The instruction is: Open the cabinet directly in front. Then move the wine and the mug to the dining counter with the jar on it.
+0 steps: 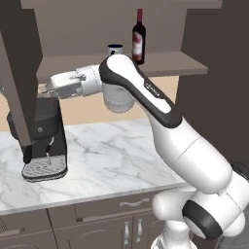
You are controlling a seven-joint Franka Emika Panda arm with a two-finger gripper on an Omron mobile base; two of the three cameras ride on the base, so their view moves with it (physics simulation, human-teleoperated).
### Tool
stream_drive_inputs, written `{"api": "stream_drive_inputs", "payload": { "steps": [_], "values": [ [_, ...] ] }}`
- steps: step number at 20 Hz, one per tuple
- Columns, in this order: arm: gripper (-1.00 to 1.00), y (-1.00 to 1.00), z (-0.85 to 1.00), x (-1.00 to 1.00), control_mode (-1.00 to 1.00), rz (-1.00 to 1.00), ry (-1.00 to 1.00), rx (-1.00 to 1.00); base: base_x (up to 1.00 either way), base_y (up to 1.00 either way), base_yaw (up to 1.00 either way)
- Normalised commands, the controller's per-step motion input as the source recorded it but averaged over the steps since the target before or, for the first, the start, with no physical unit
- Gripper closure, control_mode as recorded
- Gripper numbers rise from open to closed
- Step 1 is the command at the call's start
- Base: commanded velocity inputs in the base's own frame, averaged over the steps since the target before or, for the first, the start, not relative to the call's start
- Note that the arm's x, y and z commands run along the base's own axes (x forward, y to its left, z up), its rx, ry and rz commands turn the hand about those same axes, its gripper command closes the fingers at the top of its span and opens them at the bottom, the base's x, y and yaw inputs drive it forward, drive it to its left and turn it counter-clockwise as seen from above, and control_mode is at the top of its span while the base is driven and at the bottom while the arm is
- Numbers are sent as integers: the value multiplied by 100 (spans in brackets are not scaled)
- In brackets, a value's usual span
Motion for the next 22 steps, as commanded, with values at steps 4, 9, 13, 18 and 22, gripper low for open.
{"api": "stream_drive_inputs", "payload": {
  "steps": [4, 9, 13, 18, 22],
  "values": [
    [-100, -92, 30, 0, -100, -38, -1, -37, 0, 0, 0],
    [-100, -100, 5, 0, -100, -44, 0, -49, 0, 0, 0],
    [-100, -100, 0, 0, -100, -47, -2, -49, 0, 0, 0],
    [-100, -97, -25, 9, -100, -40, -24, -36, 0, 0, 0],
    [-100, -40, -4, 59, -100, -21, -16, -3, 0, 0, 0]
  ]
}}
